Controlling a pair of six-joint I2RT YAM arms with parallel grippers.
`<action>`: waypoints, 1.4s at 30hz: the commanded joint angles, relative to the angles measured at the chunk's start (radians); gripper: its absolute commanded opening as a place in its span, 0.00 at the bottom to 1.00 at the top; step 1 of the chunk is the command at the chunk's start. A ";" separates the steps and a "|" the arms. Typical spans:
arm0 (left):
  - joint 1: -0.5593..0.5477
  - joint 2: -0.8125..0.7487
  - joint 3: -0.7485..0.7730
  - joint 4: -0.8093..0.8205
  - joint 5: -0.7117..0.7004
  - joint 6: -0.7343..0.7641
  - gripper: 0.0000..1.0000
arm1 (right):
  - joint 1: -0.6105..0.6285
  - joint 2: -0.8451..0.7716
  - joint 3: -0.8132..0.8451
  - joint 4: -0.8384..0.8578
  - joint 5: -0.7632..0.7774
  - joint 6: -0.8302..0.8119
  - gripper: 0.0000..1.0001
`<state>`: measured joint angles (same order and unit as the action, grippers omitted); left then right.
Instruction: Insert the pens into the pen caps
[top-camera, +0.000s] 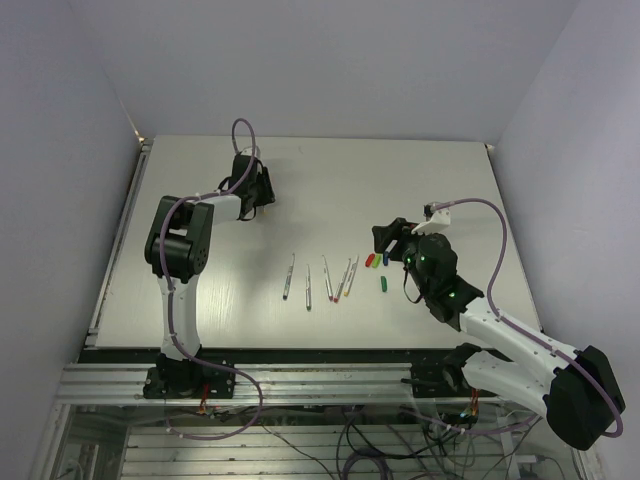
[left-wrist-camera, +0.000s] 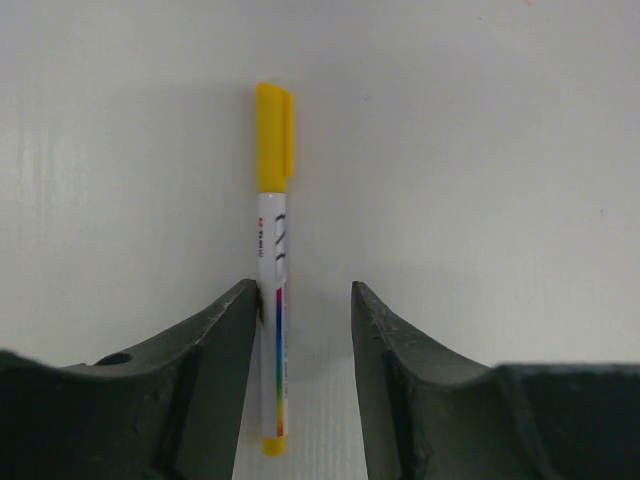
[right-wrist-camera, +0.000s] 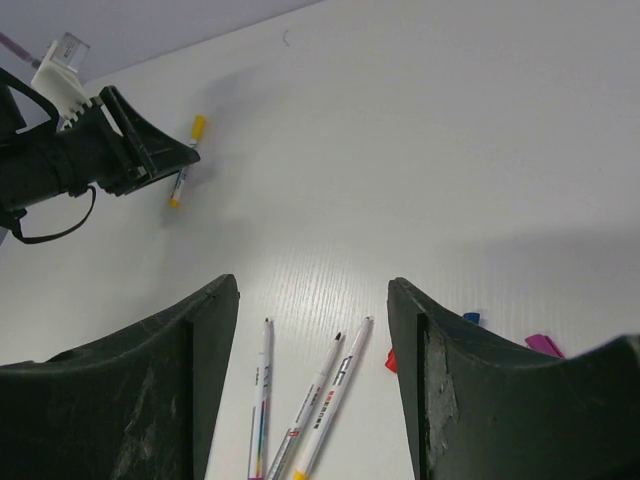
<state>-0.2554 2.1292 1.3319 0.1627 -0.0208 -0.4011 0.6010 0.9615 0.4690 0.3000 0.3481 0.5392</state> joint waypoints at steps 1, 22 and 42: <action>0.008 -0.022 0.002 -0.040 -0.041 0.003 0.54 | -0.006 -0.007 -0.005 -0.003 0.011 0.001 0.61; -0.062 -0.470 -0.463 0.043 -0.067 0.007 0.77 | -0.029 0.056 -0.028 0.025 0.128 0.050 0.84; -0.378 -0.751 -0.722 -0.027 -0.146 -0.051 0.73 | -0.030 -0.038 -0.186 0.054 0.136 0.127 0.62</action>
<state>-0.6003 1.3643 0.6113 0.1493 -0.1326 -0.4358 0.5766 0.9512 0.2882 0.3206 0.4820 0.6399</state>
